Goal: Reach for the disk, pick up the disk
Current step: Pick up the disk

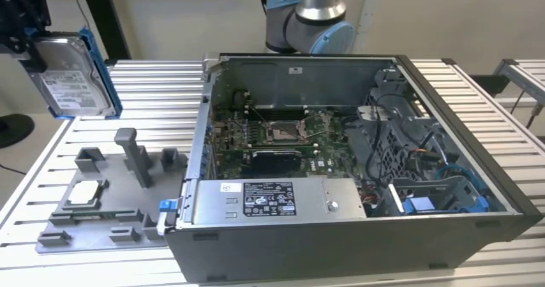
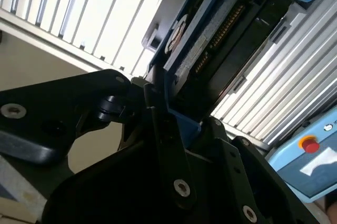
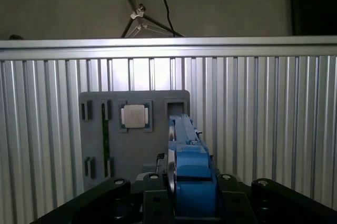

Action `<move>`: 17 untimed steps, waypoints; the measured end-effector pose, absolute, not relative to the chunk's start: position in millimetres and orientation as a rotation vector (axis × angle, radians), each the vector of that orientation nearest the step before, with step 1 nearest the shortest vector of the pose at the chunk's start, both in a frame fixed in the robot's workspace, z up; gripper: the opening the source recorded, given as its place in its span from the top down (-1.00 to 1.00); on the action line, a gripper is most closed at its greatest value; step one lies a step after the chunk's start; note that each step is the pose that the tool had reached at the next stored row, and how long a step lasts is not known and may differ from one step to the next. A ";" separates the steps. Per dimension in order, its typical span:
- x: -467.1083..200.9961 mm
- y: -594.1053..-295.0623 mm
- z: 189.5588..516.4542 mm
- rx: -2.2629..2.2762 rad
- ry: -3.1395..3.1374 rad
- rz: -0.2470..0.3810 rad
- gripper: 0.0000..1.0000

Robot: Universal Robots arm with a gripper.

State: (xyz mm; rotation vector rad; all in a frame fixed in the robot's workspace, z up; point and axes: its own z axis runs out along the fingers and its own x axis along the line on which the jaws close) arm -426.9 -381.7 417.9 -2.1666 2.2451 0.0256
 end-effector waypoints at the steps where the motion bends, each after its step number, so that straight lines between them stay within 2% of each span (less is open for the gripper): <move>1: -426.9 -381.7 421.1 -2.167 2.245 0.026 1.00; 17: -426.9 -381.7 469.8 -2.168 2.244 0.026 1.00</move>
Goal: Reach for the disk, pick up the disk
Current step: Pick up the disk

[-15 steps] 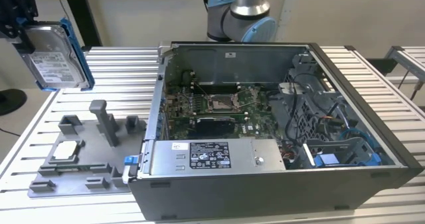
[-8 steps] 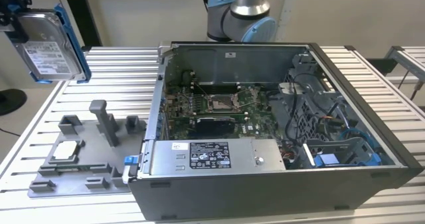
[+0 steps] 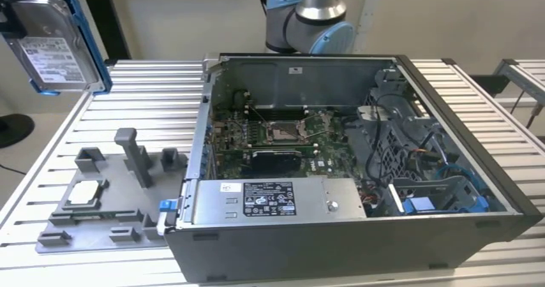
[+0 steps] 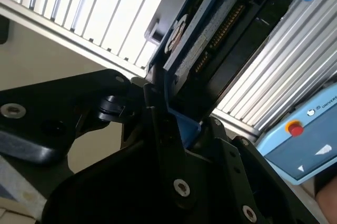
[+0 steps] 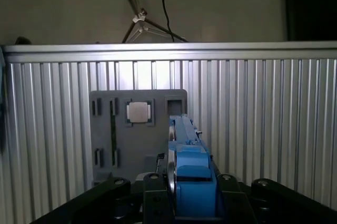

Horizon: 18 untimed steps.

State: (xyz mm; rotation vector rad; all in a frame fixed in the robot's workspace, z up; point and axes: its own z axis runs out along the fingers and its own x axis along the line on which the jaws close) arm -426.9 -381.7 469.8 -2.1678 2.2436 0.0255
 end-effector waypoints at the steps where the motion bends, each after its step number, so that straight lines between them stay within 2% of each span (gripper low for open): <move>1: -426.9 -381.7 472.2 -2.168 2.244 0.026 1.00; 6: -426.8 -381.7 482.4 -2.169 2.243 0.026 1.00; 18: -420.4 -381.6 482.3 -2.169 2.243 0.026 1.00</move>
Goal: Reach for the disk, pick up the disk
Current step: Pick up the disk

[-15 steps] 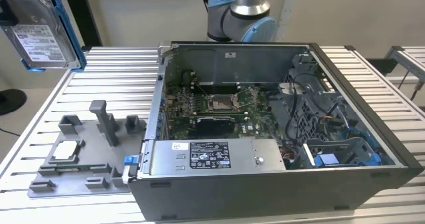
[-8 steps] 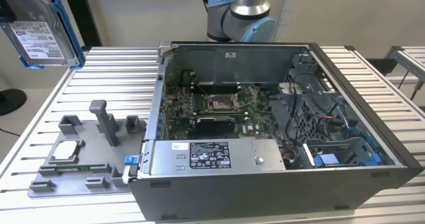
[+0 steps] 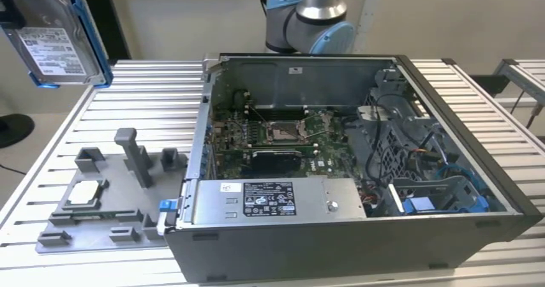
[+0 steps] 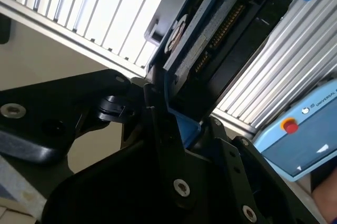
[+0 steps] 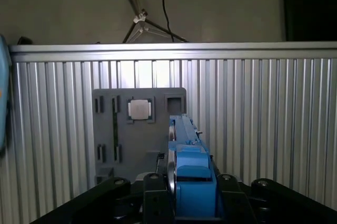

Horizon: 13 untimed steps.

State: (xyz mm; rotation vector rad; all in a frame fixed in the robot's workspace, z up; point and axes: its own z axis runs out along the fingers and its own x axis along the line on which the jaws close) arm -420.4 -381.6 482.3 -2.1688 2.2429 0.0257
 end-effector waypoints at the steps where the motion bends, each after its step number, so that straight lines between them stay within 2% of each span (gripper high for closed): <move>1: -418.6 -381.6 482.3 -2.169 2.243 0.026 1.00; 13: -385.1 -381.6 482.3 -2.170 2.244 0.028 1.00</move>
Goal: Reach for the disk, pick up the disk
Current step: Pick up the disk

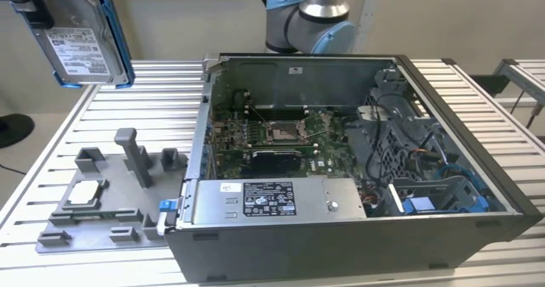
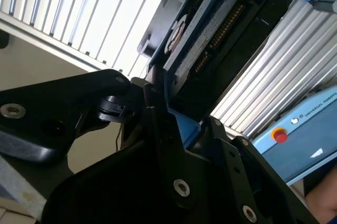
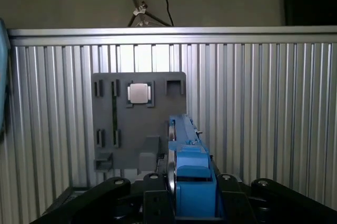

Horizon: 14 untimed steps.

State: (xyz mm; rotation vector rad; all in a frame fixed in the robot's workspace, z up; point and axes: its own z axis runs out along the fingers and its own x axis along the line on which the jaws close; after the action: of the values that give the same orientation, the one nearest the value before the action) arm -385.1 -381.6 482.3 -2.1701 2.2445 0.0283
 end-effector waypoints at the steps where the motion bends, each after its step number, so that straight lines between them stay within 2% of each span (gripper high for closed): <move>1: -382.7 -381.7 482.3 -2.170 2.245 0.029 1.00; 14: -345.8 -381.6 482.3 -2.171 2.247 0.032 1.00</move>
State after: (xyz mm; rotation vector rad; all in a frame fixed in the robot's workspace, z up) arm -345.8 -381.6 482.3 -2.1707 2.2473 0.0322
